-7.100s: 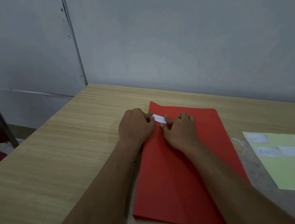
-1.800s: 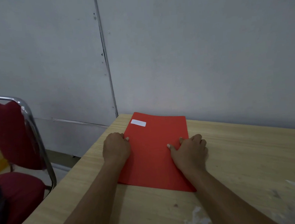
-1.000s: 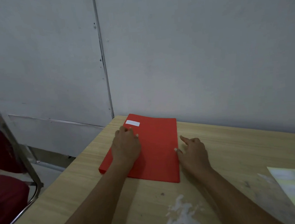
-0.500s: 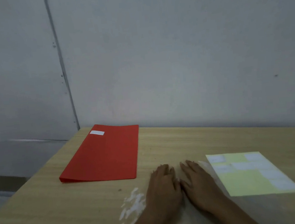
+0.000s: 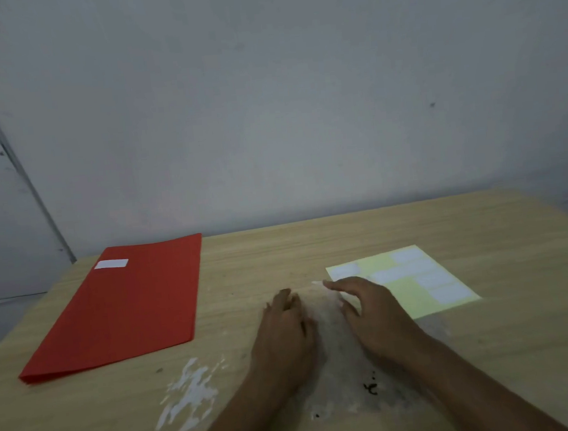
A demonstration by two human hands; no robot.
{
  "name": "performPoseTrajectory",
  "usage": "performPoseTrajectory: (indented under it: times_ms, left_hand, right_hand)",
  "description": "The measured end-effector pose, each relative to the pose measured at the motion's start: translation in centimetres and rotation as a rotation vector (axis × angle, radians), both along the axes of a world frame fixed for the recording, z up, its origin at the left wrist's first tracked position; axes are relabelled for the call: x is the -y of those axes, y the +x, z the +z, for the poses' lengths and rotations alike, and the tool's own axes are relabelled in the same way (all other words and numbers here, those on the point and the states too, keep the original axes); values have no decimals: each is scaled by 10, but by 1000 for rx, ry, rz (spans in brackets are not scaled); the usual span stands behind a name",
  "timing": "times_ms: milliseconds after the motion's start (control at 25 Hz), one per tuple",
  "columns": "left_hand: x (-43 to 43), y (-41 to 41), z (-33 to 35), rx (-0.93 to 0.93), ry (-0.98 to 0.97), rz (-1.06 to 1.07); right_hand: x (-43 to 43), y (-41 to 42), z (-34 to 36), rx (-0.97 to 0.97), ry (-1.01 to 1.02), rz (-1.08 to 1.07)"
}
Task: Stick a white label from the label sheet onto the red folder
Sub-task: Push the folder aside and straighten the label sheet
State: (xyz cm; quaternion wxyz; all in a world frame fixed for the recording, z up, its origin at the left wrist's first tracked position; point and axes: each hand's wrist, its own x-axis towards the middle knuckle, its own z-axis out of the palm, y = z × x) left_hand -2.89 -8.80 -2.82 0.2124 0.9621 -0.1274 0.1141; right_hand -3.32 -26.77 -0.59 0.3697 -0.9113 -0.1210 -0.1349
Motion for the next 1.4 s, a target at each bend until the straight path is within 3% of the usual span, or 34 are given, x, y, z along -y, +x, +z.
performPoseTrajectory:
  times_ms: [280,600,1400]
  left_hand:
    - [98,29,-2,-83,75,-106]
    - [110,62,-11,-82,190,-96]
    - [170,215,-6,-90,211,-121]
  right_hand:
    - [85,8,-12,-145,-214,-318]
    - [116,32,-27,-168,-349,-301]
    - [178,179,-32,-157,-366,-358]
